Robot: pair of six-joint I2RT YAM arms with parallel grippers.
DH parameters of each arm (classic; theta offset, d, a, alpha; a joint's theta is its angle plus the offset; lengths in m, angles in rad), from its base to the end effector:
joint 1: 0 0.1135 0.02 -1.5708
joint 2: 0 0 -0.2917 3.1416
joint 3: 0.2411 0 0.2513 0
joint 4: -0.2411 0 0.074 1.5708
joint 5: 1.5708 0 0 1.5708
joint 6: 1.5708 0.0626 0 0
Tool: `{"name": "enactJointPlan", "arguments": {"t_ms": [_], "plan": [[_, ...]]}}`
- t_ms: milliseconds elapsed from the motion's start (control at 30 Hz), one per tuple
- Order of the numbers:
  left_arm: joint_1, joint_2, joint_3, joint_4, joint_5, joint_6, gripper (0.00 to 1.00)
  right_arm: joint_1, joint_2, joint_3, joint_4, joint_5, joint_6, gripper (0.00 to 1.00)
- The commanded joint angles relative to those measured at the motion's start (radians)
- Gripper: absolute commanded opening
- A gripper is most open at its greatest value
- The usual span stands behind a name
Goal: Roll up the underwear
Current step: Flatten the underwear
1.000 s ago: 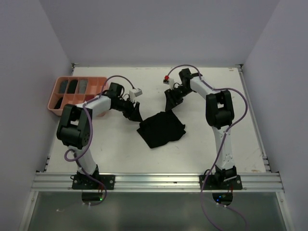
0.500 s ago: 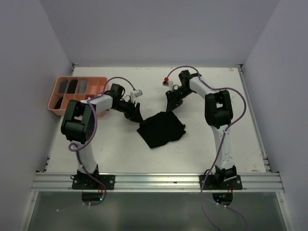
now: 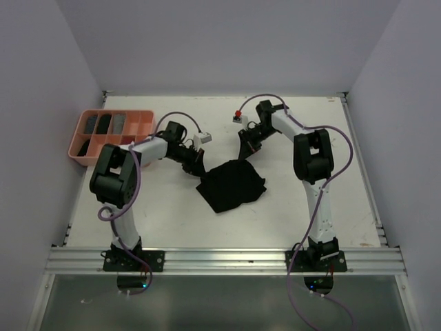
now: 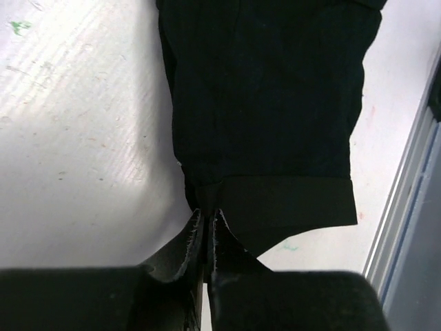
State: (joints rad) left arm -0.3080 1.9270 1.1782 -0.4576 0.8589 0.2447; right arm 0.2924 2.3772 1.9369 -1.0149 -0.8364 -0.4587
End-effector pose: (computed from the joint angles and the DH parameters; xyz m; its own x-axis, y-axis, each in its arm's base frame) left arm 0.3499 -0.1611 0.1574 -0.7536 0.4058 -0.5172 0.6573 0.4560 -0.6000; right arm 0.4561 0.1858 0.1505 -0.7310 -0.5299 -0.4299 -0.6679 0.4265 0.6100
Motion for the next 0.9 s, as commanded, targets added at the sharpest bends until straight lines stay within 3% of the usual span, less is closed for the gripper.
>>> {"name": "enactJointPlan", "arguments": {"t_ms": [0, 167, 400, 667, 867], "plan": [[0.003, -0.091, 0.046, 0.016, -0.061, 0.013, 0.01, -0.002, -0.145, -0.008, -0.013, -0.069, -0.017, 0.00], [0.004, -0.203, 0.142, -0.045, -0.138, 0.115, 0.00, -0.018, -0.320, -0.067, -0.001, -0.089, -0.040, 0.00], [-0.006, -0.402, 0.233, -0.102, -0.130, 0.240, 0.00, -0.019, -0.623, -0.157, 0.038, -0.101, -0.089, 0.00], [-0.046, -0.707, 0.141, -0.153, -0.092, 0.424, 0.00, -0.018, -0.979, -0.325, 0.156, -0.070, -0.087, 0.00], [-0.091, -0.947, 0.068, -0.193, 0.000, 0.426, 0.00, -0.010, -1.233, -0.409, 0.153, -0.119, -0.064, 0.00]]}}
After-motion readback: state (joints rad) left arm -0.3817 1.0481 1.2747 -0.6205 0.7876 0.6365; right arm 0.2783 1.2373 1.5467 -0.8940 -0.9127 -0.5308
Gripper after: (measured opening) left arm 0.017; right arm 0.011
